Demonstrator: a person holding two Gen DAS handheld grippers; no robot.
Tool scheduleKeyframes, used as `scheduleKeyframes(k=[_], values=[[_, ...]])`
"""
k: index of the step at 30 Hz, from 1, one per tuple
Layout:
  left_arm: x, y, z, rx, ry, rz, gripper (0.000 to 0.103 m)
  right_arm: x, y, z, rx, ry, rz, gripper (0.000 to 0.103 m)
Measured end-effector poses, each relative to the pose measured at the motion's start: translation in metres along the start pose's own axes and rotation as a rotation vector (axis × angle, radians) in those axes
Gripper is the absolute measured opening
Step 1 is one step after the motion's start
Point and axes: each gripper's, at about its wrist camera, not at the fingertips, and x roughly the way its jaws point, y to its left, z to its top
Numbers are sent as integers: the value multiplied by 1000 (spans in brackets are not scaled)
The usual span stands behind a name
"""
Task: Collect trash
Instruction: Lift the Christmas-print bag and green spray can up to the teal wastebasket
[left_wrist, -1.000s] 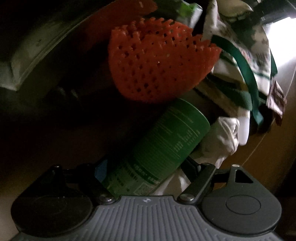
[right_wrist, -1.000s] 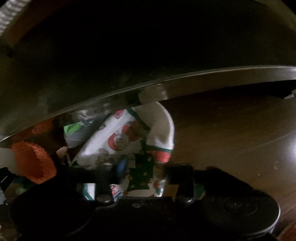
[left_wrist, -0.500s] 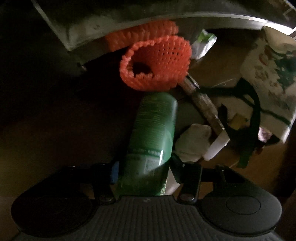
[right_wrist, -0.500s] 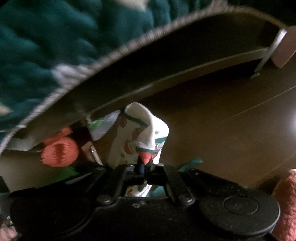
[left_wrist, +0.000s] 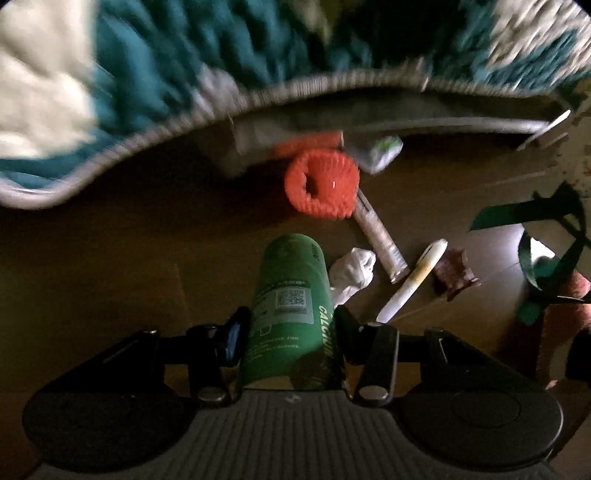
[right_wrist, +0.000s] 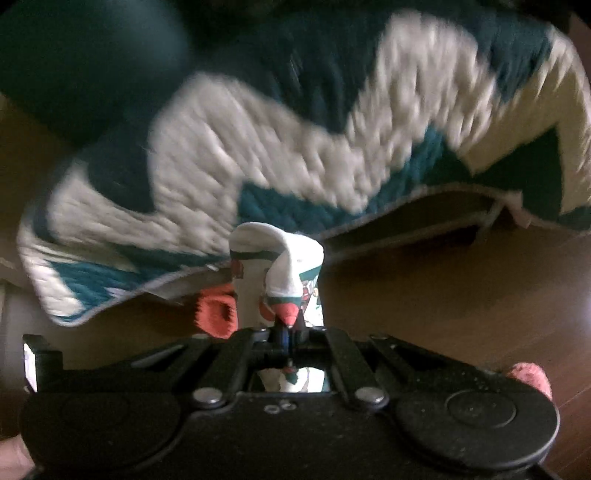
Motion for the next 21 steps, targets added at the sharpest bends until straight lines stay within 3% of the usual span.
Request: scheduleKeyframes(k=[9, 15, 21], values=[[-157, -31, 2, -17, -261, 31, 48, -128, 37, 15, -65, -164, 108, 1], [-275, -51, 3, -37, -452, 57, 48, -219, 68, 33, -185, -288, 181, 1], [-369, -83, 17, -28, -578, 105, 48, -288, 101, 63, -307, -401, 201, 1]])
